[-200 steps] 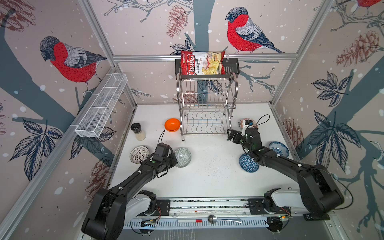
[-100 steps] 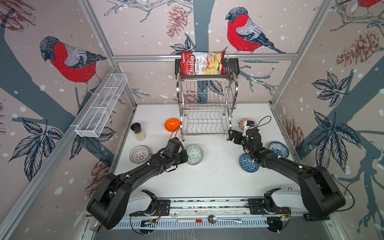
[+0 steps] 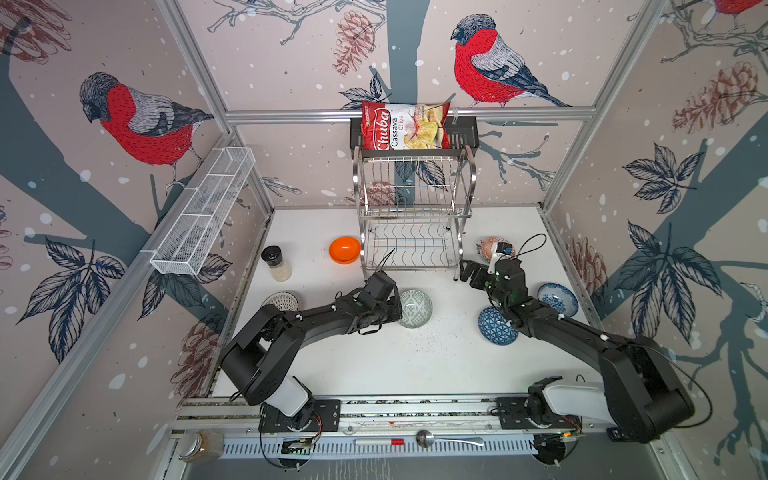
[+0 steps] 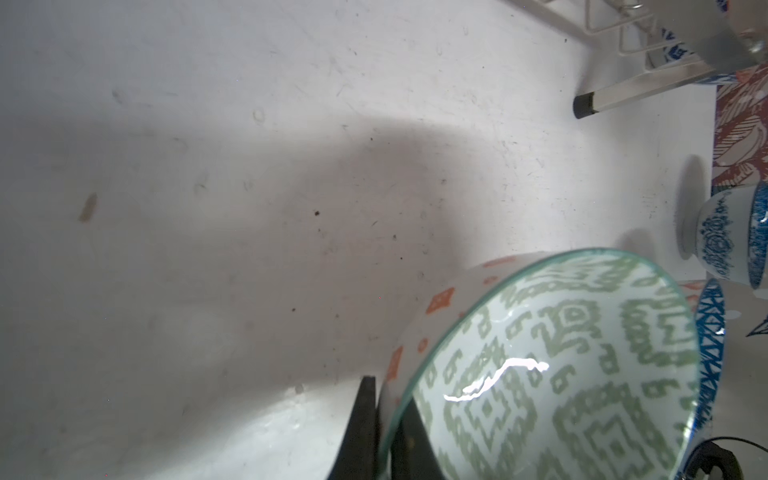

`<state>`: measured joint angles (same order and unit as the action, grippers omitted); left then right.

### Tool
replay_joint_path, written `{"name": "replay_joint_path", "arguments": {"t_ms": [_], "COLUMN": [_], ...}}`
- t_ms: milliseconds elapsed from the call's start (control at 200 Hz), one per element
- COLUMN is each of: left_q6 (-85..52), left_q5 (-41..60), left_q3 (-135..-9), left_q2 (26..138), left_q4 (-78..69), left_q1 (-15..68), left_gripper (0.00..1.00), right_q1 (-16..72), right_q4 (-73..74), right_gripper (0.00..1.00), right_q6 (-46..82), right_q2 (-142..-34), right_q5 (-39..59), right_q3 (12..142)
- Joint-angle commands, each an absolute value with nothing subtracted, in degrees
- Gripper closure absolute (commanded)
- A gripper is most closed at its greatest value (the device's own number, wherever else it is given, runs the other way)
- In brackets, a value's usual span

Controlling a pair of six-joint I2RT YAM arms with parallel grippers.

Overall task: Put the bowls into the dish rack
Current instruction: 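Carry green bowl toward table center, set it down, open left gripper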

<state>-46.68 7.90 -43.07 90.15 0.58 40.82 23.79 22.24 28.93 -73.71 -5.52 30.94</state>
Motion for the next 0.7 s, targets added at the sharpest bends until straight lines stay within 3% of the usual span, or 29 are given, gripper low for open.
{"name": "replay_joint_path", "arguments": {"t_ms": [0, 155, 380, 695], "left_q6": [-46.93, -46.67, -46.54, -45.98], "left_q5": [7.39, 7.03, 7.45, 7.83], "left_q3": [-45.08, -47.1, -48.68, -49.45], "left_q2": [92.15, 93.79, 95.14, 94.86], "left_q4": [-1.86, -0.97, -0.55, 0.21], "left_q1": [41.21, 41.31, 41.26, 41.26], "left_gripper": [1.0, 1.0, 0.84, 0.71], "right_q1": [23.64, 23.68, 23.67, 23.65], "right_q4": [24.0, 24.28, 25.05, 25.05], "right_gripper": [0.01, 0.0, 0.01, 0.0], "right_q6": [29.62, 29.53, 29.49, 29.49], "right_q2": [-73.72, -74.19, -73.69, -73.47], "right_q5": [-5.8, -5.65, -6.44, -6.59], "right_q3": [30.85, 30.94, 30.23, 30.15]}}
